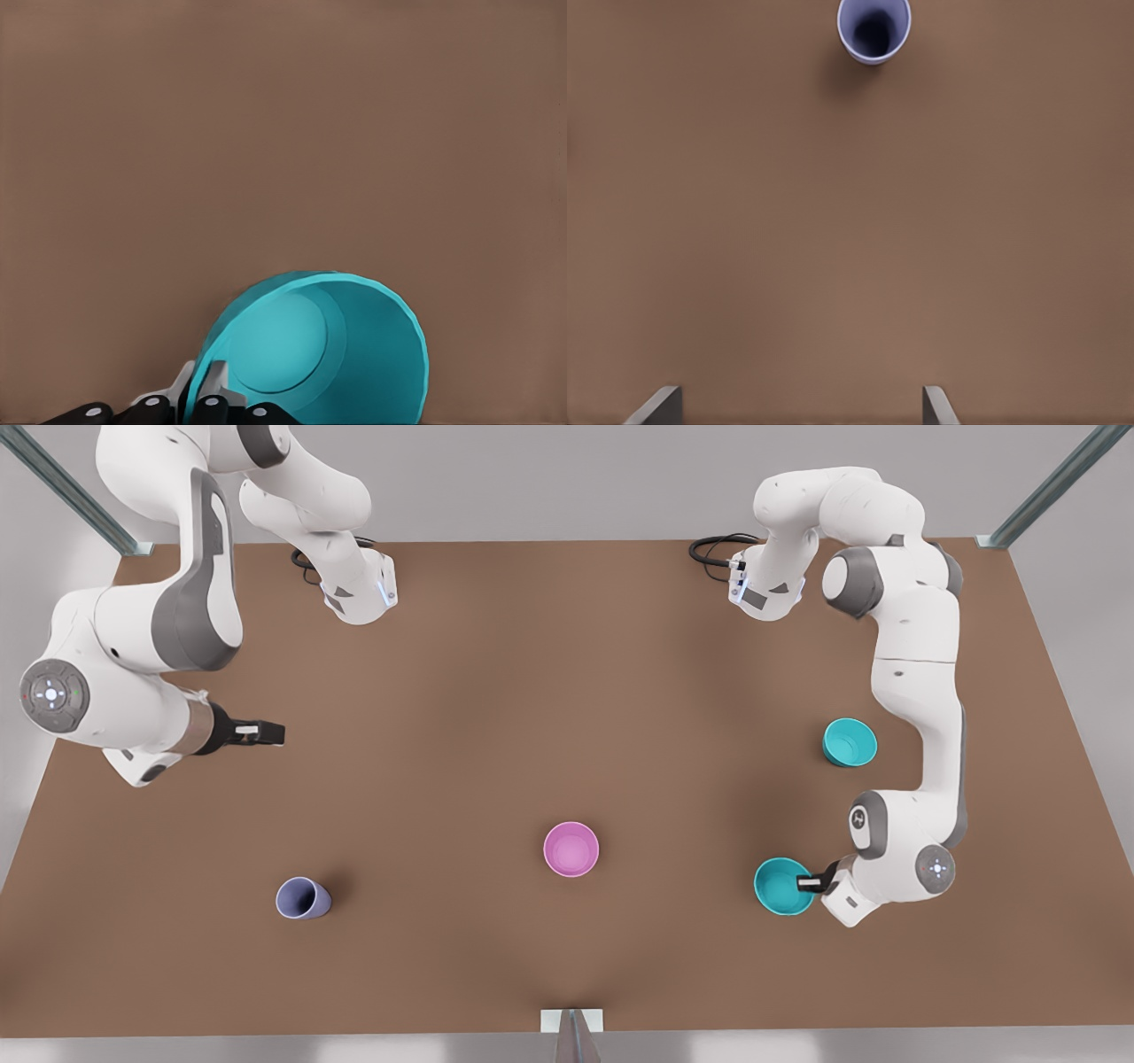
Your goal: Stack the blue bowl on the pink bowl
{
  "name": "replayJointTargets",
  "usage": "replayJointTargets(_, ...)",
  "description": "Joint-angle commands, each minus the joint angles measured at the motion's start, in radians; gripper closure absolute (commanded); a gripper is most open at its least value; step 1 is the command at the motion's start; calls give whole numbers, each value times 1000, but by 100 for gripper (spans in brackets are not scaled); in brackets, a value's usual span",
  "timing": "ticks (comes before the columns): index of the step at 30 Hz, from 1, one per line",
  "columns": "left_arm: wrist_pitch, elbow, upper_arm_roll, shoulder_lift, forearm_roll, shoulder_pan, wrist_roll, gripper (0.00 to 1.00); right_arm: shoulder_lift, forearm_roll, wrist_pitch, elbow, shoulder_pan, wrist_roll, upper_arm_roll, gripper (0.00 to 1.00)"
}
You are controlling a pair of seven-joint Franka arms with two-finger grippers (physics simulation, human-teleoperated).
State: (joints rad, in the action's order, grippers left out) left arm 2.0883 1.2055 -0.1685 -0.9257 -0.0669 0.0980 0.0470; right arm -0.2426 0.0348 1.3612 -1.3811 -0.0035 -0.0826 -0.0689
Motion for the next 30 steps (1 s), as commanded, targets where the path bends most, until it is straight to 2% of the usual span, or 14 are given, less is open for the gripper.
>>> replayJointTargets(1, -17, 0, 0, 30, -36, -15, -171, 79, -1, 0, -1, 1, -1, 29, 0, 0)
replayJointTargets(5, -211, -81, -23, 41, -33, -170, -541, 79, -6, 2, -1, -1, -1, 35, 0, 0)
replayJointTargets(8, -209, -121, -25, 39, -33, -320, -711, 79, -9, 4, -1, -1, -1, 35, 1, 0)
replayJointTargets(11, -209, -194, -31, 24, -54, -395, -880, 79, -14, 4, -1, -1, -1, 35, 1, 0)
replayJointTargets(14, -200, -337, -28, -67, -63, -455, -983, 79, -15, 5, -1, -1, -1, 35, 1, 0)
replayJointTargets(19, -185, -357, -25, -88, -63, -512, -1055, 79, -17, 7, 1, 2, -1, 35, 1, 0)
replayJointTargets(30, -188, -356, -28, -131, -88, -526, -1052, 79, -7, 2, -5, 2, -1, 37, 1, 0)
